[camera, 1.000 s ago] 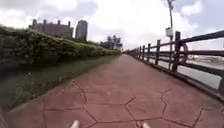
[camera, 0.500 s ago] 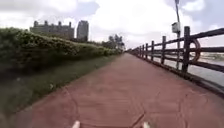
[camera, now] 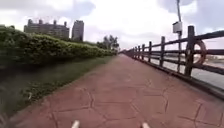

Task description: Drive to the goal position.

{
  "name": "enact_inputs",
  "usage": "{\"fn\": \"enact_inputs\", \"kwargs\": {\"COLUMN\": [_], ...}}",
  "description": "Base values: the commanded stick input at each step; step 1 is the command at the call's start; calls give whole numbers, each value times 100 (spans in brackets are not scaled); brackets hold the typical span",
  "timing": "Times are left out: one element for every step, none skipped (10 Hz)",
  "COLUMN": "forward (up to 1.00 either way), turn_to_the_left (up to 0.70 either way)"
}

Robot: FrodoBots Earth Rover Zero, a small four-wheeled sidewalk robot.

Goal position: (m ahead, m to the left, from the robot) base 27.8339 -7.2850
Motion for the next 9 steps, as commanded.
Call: {"fn": "enact_inputs", "kwargs": {"forward": [85, 85, 85, 85, 85, 85, 85, 85, 85], "turn_to_the_left": [-23, -23, -23, -23, -23, -23, 5, 11, 11]}}
